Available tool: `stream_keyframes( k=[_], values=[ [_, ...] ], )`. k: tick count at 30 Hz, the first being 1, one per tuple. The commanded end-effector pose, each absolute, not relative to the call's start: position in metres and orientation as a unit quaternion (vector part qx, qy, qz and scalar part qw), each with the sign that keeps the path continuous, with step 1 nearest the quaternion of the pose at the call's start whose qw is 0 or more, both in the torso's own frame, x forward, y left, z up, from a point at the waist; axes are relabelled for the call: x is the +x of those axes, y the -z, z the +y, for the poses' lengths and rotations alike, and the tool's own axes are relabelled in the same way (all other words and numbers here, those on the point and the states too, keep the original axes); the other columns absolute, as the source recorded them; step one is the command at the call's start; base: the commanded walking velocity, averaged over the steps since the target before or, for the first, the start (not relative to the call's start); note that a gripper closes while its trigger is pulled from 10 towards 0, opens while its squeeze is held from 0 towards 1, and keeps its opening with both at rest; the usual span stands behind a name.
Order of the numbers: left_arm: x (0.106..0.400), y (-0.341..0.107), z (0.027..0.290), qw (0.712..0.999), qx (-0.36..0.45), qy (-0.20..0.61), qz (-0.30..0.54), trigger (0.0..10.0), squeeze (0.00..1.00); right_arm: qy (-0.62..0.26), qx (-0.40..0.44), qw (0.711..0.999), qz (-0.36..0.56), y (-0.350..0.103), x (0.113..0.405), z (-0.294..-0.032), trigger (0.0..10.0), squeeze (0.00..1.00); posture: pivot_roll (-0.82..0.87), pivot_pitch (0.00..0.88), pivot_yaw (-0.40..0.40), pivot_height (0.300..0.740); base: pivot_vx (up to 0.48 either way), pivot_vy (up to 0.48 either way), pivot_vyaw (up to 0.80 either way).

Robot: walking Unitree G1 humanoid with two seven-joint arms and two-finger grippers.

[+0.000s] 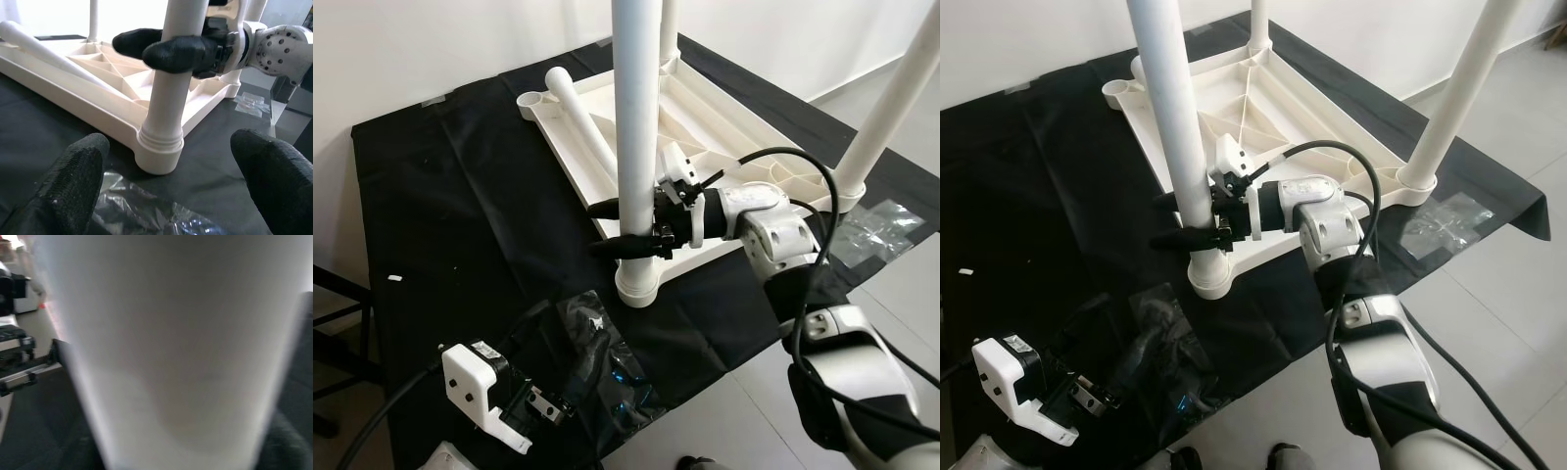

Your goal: Building children table

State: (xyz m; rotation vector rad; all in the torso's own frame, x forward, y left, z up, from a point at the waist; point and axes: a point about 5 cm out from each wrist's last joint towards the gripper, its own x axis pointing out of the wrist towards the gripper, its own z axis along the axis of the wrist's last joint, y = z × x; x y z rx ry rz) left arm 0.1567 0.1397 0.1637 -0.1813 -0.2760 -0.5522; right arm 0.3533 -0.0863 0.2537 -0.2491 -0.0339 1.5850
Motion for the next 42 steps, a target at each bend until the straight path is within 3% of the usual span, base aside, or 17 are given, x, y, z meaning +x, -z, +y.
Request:
stream_keyframes(
  k=[1,8,10,11,12,13,15,17,26,27,28,30,31,32,33,40,42],
  values=[
    [0.154,-0.162,0.139,0.950,-0.085,0.273,-0.125,10.0,0.00,-0.718,-0.124,0.685,-0.022,-0.258,0.355,-0.084,0.0,0.00,0.06,0.238,0.036,0.740,0.000,0.000,0.00],
    [0.154,-0.161,0.139,0.950,-0.086,0.273,-0.125,10.0,0.00,-0.695,-0.151,0.703,-0.018,-0.251,0.358,-0.094,0.0,0.00,0.04,0.228,0.031,0.740,0.000,0.000,0.00],
    [0.154,-0.161,0.138,0.950,-0.087,0.273,-0.125,10.0,0.00,-0.659,-0.158,0.735,-0.014,-0.247,0.360,-0.099,0.0,0.00,0.04,0.226,0.030,0.740,0.000,0.000,0.00],
    [0.154,-0.161,0.139,0.950,-0.087,0.274,-0.125,10.0,0.00,-0.563,-0.133,0.816,0.004,-0.229,0.362,-0.095,0.0,0.00,0.04,0.225,0.015,0.740,0.000,0.000,0.00],
    [0.154,-0.161,0.139,0.950,-0.087,0.274,-0.125,10.0,0.00,-0.563,-0.133,0.816,0.004,-0.229,0.362,-0.095,0.0,0.00,0.04,0.225,0.015,0.740,0.000,0.000,0.00],
    [0.154,-0.161,0.139,0.950,-0.086,0.273,-0.125,10.0,0.00,-0.484,-0.116,0.867,0.019,-0.216,0.362,-0.094,0.0,0.00,0.03,0.228,0.018,0.740,0.000,0.000,0.00],
    [0.154,-0.161,0.139,0.950,-0.086,0.273,-0.125,10.0,0.00,-0.484,-0.116,0.867,0.019,-0.216,0.362,-0.094,0.0,0.00,0.03,0.228,0.018,0.740,0.000,0.000,0.00],
    [0.156,-0.162,0.141,0.949,-0.085,0.276,-0.125,10.0,0.00,-0.294,-0.074,0.950,0.076,-0.169,0.329,-0.081,0.0,0.00,0.01,0.223,0.042,0.740,0.000,0.000,0.00],
    [0.163,-0.159,0.141,0.948,-0.085,0.279,-0.126,10.0,0.00,-0.247,-0.066,0.963,0.083,-0.163,0.319,-0.064,0.0,0.00,0.01,0.196,0.029,0.740,0.000,0.000,0.00],
    [0.163,-0.159,0.142,0.949,-0.084,0.277,-0.127,10.0,0.00,-0.247,-0.065,0.964,0.081,-0.166,0.322,-0.063,2.9,0.00,0.01,0.193,0.030,0.740,0.000,0.000,0.00],
    [0.163,-0.159,0.142,0.949,-0.083,0.274,-0.129,10.0,0.00,-0.254,-0.068,0.961,0.082,-0.170,0.325,-0.061,10.0,0.00,0.01,0.191,0.029,0.740,0.000,0.000,0.00],
    [0.164,-0.159,0.142,0.950,-0.082,0.272,-0.131,10.0,0.00,-0.266,-0.064,0.959,0.080,-0.177,0.327,-0.060,10.0,0.00,0.01,0.190,0.028,0.740,0.000,0.000,0.00],
    [0.164,-0.159,0.142,0.950,-0.082,0.272,-0.131,10.0,0.00,-0.277,-0.069,0.956,0.073,-0.180,0.328,-0.059,10.0,0.56,0.01,0.190,0.028,0.740,0.000,0.000,0.00],
    [0.164,-0.159,0.142,0.950,-0.082,0.272,-0.131,10.0,0.00,-0.277,-0.069,0.956,0.073,-0.180,0.328,-0.059,10.0,0.56,0.01,0.190,0.028,0.740,0.000,0.000,0.00],
    [0.164,-0.159,0.142,0.949,-0.082,0.273,-0.130,10.0,0.00,-0.293,-0.065,0.952,0.065,-0.186,0.332,-0.061,10.0,1.00,0.01,0.189,0.028,0.740,0.000,0.000,0.00],
    [0.164,-0.160,0.141,0.949,-0.084,0.276,-0.131,10.0,0.00,-0.348,-0.048,0.936,0.026,-0.213,0.334,-0.060,10.0,1.00,0.01,0.192,0.026,0.740,0.000,0.000,0.00],
    [0.164,-0.160,0.140,0.948,-0.085,0.276,-0.131,10.0,0.00,-0.472,-0.087,0.877,-0.013,-0.229,0.334,-0.064,10.0,1.00,0.01,0.199,0.025,0.740,0.000,0.000,0.00]
  ],
)
